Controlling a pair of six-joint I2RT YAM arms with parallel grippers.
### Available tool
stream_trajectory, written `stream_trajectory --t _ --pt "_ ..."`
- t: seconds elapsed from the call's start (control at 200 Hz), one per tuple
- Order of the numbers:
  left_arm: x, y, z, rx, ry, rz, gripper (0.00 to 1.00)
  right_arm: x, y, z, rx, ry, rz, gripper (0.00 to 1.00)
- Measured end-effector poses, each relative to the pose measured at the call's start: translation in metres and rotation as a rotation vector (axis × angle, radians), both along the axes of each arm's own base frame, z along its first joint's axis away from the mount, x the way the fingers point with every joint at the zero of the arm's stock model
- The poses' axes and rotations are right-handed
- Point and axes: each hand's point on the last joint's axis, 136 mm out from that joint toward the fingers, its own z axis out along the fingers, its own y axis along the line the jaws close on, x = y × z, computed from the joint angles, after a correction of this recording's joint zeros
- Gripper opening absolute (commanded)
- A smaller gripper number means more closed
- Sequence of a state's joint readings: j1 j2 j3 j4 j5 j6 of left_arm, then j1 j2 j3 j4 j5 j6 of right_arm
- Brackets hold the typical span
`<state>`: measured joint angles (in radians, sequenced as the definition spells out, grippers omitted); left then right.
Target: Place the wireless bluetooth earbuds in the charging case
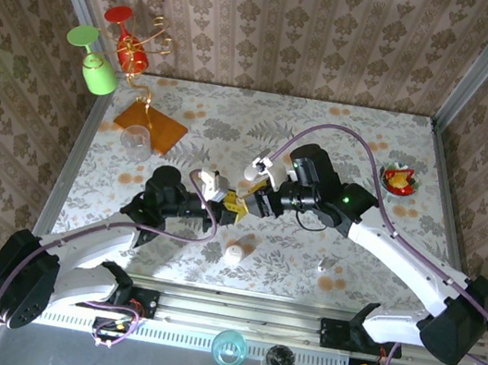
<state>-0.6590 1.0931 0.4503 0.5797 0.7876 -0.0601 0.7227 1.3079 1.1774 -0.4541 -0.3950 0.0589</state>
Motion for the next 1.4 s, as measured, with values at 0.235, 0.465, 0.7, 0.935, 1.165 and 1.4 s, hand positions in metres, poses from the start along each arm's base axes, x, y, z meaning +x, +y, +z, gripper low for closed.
stream_trajectory --t 0.235,0.465,0.7,0.935,1.165,1.4 --pt "0.000 0.000 0.000 -0.001 -0.001 -0.002 0.09 0.007 -0.011 0.006 -0.033 -0.066 -0.053 0.34" --pt "0.000 0.000 0.003 -0.009 -0.011 -0.002 0.09 0.001 -0.024 0.023 0.035 -0.112 -0.094 0.39" --pt "0.006 0.003 0.008 -0.026 -0.059 0.019 0.09 0.011 -0.095 0.006 0.103 -0.033 -0.417 0.53" --pt "0.006 0.004 0.007 -0.024 -0.081 0.018 0.09 0.004 -0.179 -0.066 -0.051 0.187 -0.802 0.70" --pt "0.007 0.005 0.008 -0.027 -0.089 0.020 0.09 -0.026 -0.210 -0.165 -0.277 0.495 -0.951 0.74" --pt "0.008 0.006 0.013 -0.043 -0.085 0.030 0.10 -0.049 -0.213 -0.213 -0.380 0.644 -0.954 0.73"
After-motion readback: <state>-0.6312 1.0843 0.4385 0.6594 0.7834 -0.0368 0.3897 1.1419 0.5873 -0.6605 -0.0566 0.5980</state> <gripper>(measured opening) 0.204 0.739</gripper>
